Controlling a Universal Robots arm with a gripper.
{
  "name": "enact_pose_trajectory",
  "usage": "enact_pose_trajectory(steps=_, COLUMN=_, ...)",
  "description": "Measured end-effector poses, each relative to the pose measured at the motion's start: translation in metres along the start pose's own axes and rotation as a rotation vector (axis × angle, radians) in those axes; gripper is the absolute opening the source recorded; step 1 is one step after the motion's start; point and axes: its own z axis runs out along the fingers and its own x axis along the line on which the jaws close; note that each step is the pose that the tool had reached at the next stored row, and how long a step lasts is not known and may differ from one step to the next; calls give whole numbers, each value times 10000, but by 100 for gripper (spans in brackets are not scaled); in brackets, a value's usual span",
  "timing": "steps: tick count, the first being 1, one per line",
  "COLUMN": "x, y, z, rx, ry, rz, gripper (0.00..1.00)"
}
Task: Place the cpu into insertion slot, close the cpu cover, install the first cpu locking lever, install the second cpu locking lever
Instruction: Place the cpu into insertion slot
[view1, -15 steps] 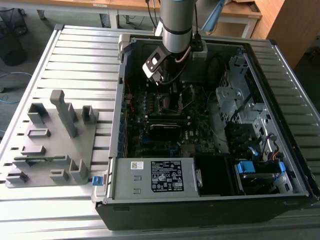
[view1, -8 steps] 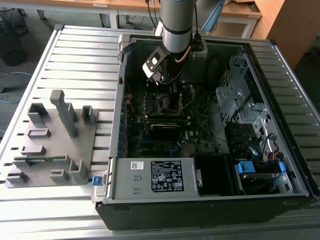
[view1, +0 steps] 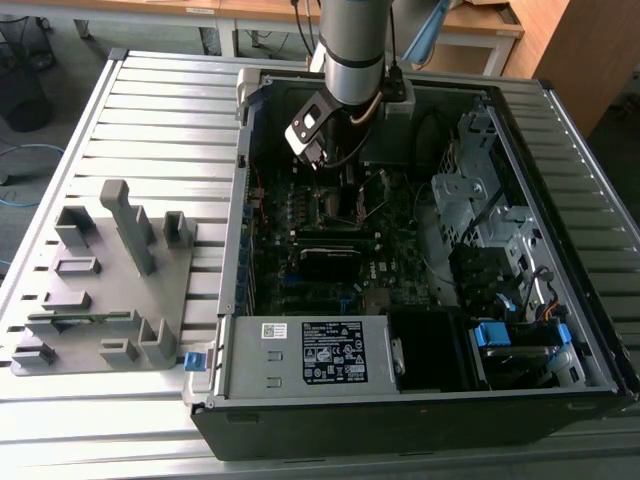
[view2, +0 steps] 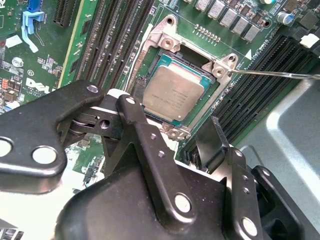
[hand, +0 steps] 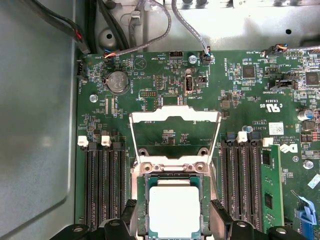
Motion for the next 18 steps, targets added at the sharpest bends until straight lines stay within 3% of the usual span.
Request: enact_pose_trajectory(steps=18, x=0, y=1, z=-19, rx=1, ry=-1, rz=0, gripper=67)
